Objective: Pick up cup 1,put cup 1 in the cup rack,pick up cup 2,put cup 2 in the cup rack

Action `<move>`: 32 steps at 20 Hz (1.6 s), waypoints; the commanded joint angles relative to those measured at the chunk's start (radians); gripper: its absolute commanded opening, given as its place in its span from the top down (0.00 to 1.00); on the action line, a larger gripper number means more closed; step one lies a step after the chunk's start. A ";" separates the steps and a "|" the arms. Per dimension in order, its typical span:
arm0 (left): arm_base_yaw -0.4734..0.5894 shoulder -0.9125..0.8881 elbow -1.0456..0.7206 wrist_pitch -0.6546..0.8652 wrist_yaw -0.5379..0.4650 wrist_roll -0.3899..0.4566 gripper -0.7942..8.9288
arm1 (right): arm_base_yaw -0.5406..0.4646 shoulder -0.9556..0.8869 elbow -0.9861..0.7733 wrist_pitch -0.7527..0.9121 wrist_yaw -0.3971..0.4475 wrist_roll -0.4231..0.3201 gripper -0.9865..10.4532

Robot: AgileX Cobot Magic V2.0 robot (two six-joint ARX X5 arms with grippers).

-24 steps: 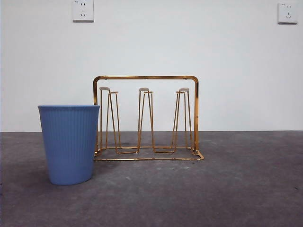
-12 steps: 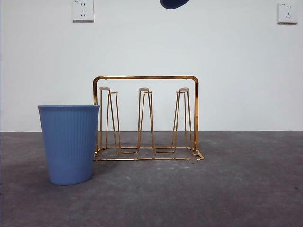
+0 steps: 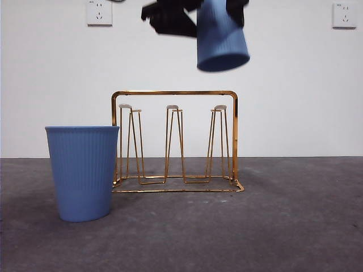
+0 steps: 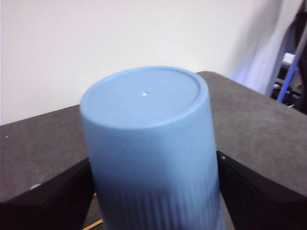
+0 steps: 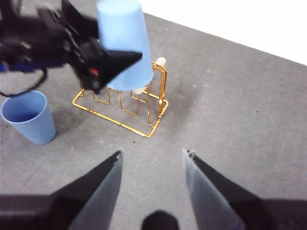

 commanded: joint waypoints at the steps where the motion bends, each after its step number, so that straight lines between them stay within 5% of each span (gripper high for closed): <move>1: -0.002 0.033 -0.003 0.044 -0.026 0.006 0.93 | 0.000 -0.003 -0.006 -0.005 0.004 -0.006 0.72; 32: 0.001 0.340 -0.003 0.032 -0.072 -0.145 0.93 | 0.000 -0.003 -0.006 -0.035 0.003 -0.011 0.72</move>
